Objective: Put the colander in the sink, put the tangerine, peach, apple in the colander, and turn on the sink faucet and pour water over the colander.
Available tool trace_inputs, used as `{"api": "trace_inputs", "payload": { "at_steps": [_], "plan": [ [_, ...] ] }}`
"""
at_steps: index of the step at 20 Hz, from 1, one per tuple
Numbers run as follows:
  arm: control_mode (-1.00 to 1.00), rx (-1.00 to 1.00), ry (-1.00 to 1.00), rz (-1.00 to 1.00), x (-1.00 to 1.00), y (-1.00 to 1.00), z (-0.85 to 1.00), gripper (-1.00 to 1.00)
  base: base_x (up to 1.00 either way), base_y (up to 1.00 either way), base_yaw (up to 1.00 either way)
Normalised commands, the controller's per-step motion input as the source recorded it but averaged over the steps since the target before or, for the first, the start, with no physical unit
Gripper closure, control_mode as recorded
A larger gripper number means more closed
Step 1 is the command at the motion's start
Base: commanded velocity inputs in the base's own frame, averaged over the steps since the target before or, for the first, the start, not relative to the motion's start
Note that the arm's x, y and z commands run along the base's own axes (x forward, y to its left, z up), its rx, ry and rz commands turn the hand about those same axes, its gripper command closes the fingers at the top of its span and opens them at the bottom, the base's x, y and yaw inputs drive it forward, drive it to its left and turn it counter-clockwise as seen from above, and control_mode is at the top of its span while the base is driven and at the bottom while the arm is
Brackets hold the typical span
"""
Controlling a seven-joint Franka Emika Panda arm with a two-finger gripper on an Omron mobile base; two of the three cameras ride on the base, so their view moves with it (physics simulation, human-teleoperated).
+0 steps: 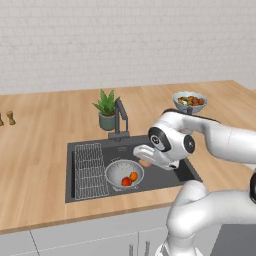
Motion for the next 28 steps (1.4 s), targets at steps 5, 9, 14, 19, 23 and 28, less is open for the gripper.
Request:
{"api": "trace_inputs", "payload": {
  "at_steps": [5, 9, 14, 19, 23, 28],
  "plan": [
    [-1.0, 0.0, 0.11, 0.0, 0.47, -0.09, -0.17, 1.0, 0.0, 0.0, 0.0],
    [-1.0, -0.02, 0.22, 0.0, 0.46, 0.0, -0.31, 1.0, 0.0, 0.0, 0.0],
    [-1.0, -0.02, 0.25, 0.0, 0.52, 0.0, -0.25, 1.0, 0.0, 0.0, 0.0],
    [-1.0, -0.02, 0.21, 0.0, 0.47, 0.01, -0.31, 1.0, 0.0, 0.0, 0.0],
    [-1.0, -0.02, 0.05, 0.0, 0.17, 0.01, -0.31, 1.0, 0.0, 0.0, 0.0],
    [-1.0, -0.03, 0.0, 0.0, 0.18, 0.11, -0.33, 1.0, 0.0, 0.0, 0.0]
  ]
}}
